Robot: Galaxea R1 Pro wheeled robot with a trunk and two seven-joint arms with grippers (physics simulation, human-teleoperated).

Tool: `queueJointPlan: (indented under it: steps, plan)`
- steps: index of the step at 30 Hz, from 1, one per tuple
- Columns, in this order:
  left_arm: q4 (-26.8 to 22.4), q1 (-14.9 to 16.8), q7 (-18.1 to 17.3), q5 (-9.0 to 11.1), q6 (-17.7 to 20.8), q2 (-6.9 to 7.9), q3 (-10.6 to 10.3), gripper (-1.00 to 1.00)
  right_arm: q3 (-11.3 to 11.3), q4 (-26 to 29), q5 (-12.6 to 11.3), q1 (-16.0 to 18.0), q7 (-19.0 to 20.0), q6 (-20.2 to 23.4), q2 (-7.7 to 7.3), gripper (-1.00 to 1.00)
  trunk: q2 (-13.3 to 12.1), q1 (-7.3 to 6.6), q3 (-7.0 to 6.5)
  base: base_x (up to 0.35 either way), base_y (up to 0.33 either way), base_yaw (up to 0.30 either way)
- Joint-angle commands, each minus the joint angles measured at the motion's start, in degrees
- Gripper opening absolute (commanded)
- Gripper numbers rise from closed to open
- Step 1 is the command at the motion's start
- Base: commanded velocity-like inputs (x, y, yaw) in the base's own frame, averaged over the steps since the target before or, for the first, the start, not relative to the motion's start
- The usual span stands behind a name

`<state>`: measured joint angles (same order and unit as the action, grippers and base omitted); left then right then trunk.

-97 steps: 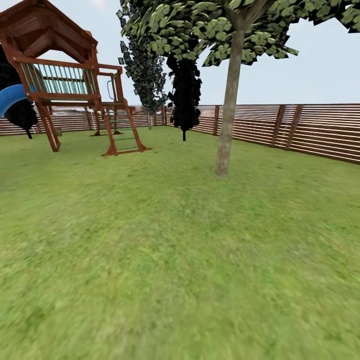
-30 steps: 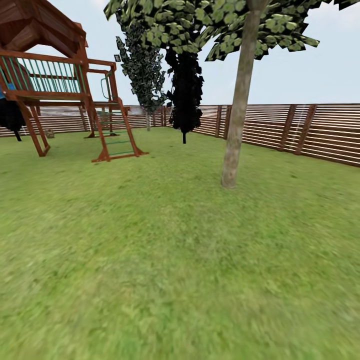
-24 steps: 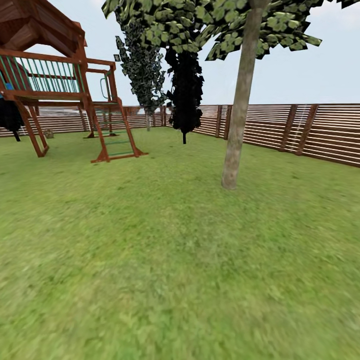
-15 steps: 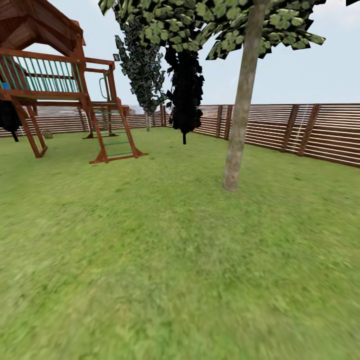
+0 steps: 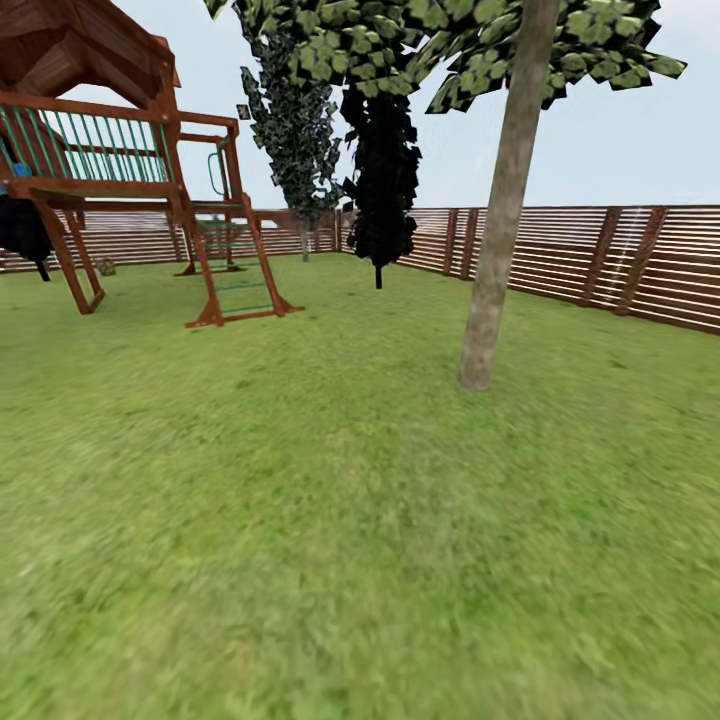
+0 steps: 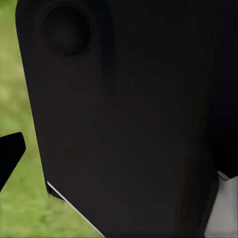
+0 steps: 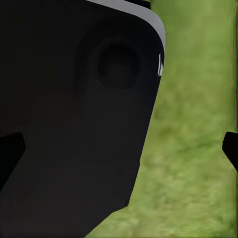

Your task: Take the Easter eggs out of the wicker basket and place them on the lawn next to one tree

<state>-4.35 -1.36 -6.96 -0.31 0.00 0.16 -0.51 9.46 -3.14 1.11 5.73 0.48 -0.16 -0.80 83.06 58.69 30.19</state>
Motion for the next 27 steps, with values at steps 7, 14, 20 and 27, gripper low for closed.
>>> queueJointPlan:
  steps: [7,14,20,27]
  plan:
    - [-0.13,-0.04,-0.16,-0.04,0.0,0.02,-0.02,1.0,0.3,-0.12,0.12,0.07,0.05,-0.02,-0.01,1.0,0.02,0.03,0.23,0.335,0.0,0.115]
    - [-0.13,-0.04,-0.16,-0.04,0.0,0.02,-0.02,1.0,0.3,-0.12,0.12,0.07,0.05,-0.02,-0.01,1.0,0.02,0.03,0.24,0.334,0.0,0.003]
    - [-0.13,-0.04,-0.16,-0.04,0.0,0.02,-0.02,1.0,0.3,-0.15,0.12,0.07,0.05,-0.02,-0.01,1.0,0.02,0.03,0.24,0.335,0.0,0.0]
    - [-0.13,-0.04,-0.16,-0.04,0.0,0.02,-0.03,1.0,0.3,-0.12,0.12,0.07,0.11,-0.02,-0.03,1.0,0.02,0.03,0.24,0.335,0.0,0.0]
